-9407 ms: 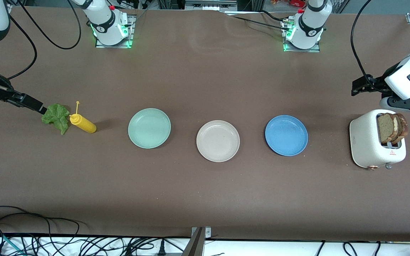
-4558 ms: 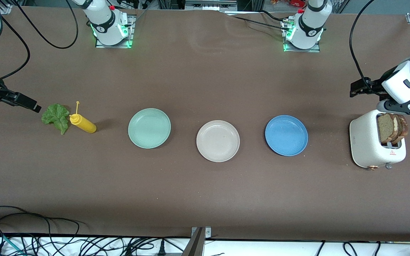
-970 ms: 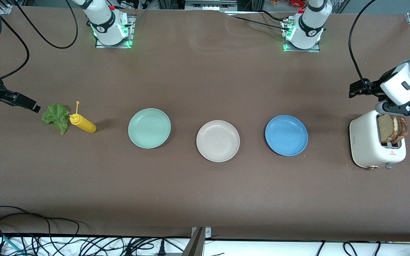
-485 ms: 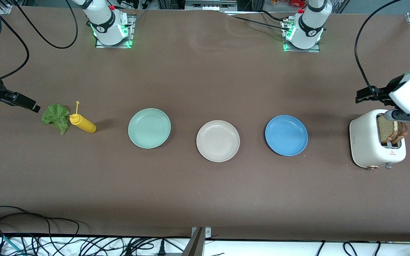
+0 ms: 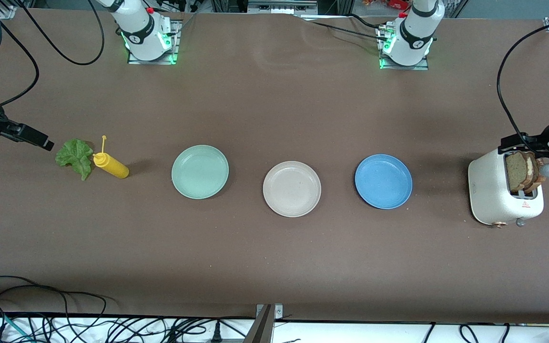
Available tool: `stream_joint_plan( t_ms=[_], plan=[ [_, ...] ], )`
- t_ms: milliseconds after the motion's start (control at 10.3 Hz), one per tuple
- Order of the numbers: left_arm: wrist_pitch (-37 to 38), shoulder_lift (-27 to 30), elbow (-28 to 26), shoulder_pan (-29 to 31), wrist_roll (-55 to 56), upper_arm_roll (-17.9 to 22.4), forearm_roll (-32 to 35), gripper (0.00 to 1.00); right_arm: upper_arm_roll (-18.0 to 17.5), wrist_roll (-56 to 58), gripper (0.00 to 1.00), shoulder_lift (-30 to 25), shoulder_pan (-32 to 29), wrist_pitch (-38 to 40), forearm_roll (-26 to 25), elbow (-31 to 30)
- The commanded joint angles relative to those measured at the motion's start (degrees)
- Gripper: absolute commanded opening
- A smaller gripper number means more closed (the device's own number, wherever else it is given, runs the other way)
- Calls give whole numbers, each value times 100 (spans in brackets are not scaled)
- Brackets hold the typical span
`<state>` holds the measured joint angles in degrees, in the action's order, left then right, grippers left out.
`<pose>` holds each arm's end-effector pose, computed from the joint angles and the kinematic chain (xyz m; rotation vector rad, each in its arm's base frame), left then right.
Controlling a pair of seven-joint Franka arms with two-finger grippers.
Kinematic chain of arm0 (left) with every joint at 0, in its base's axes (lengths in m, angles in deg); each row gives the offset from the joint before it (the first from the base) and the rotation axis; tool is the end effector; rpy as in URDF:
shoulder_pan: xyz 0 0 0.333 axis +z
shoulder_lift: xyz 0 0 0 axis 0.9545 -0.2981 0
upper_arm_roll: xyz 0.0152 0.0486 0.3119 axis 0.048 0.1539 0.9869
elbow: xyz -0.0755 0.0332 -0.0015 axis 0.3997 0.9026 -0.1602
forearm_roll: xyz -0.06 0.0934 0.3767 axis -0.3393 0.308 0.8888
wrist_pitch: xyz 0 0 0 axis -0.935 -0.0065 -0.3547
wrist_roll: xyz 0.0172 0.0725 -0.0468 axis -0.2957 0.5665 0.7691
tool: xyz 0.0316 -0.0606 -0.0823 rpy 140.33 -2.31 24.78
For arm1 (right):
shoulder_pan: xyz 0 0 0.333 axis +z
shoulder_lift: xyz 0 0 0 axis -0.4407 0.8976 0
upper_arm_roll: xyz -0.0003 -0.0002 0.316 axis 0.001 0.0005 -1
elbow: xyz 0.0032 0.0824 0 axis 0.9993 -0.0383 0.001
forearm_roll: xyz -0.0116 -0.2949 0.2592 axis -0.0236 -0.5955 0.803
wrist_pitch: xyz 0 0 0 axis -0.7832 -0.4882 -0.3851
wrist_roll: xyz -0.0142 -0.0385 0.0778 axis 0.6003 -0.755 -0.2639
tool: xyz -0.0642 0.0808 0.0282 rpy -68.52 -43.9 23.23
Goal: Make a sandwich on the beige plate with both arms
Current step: 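Lower the left gripper onto a bread slice in the white toaster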
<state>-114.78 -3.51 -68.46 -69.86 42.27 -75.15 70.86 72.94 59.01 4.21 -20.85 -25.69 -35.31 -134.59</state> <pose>0.6043 0.1120 0.4801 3.1225 -0.1763 -0.2125 0.5846 -0.0510 0.5367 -3.0447 0.4158 -0.0156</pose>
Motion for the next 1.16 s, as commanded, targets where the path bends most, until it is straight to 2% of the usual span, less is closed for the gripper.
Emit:
stream_joint_plan(
  t_ms=[0, 388, 776, 1067],
  plan=[
    [-591, -179, -189, 229, -475, -31, 48, 100, -3, 100, 100, -133, -29, -40, 113, -127],
    [-1042, -496, -225, 441, -724, -31, 48, 100, -3, 100, 100, -133, -21, -40, 113, -136],
    [-1787, -488, -733, 520, -724, -39, 48, 100, 5, 100, 100, -133, -21, -40, 113, -136],
    [-1947, -479, -911, 590, -724, -39, 31, 100, -3, 100, 100, -133, -21, -40, 113, -136]
  ],
)
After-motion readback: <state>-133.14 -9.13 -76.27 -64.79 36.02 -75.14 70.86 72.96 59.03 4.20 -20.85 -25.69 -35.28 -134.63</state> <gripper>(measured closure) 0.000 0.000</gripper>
